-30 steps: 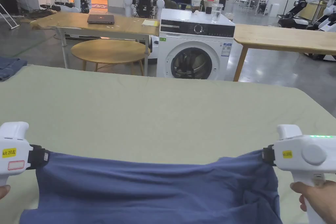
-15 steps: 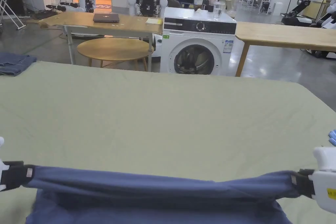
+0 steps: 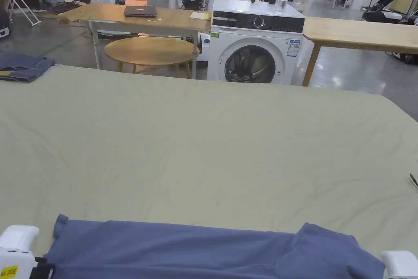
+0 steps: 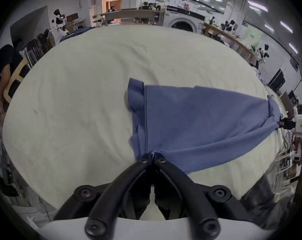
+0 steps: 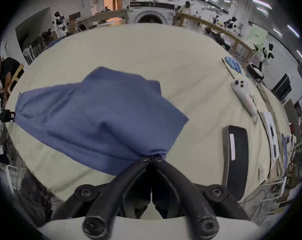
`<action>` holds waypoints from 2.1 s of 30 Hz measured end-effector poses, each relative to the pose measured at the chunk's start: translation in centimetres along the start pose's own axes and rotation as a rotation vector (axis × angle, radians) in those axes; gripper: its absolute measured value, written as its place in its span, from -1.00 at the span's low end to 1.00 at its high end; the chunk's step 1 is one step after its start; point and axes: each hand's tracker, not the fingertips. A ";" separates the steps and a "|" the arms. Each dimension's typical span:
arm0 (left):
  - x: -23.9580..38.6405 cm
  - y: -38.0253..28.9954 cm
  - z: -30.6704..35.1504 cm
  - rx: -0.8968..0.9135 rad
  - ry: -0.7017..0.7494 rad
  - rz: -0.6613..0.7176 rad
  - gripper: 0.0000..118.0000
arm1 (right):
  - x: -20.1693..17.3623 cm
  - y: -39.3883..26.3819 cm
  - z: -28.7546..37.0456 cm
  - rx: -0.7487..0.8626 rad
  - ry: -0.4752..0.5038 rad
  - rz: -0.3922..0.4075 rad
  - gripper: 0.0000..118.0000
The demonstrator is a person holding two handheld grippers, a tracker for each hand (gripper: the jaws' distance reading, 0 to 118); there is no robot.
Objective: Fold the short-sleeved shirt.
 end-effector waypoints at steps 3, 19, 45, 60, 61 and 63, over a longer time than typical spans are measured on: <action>0.3 0.0 -0.1 0.002 0.014 0.004 -1.00 | -0.6 0.1 -0.4 -0.005 -0.003 0.007 -1.00; 5.3 5.1 6.4 0.469 0.024 -0.061 -0.30 | -6.0 4.5 8.6 0.588 -0.103 -0.089 -0.05; 3.3 6.0 8.4 0.561 -0.037 0.068 -1.00 | -19.4 8.1 8.7 0.948 0.016 -0.064 -1.00; -8.8 4.0 0.2 0.006 -0.522 0.376 0.12 | -18.4 7.6 6.1 0.826 0.010 -0.030 -1.00; -9.1 4.0 -0.5 -0.034 -0.555 0.403 0.12 | -18.3 7.6 6.0 0.820 0.009 -0.029 -1.00; -8.8 3.5 -1.6 -0.099 -0.655 0.464 0.12 | -18.2 7.6 5.7 0.809 0.006 -0.027 -1.00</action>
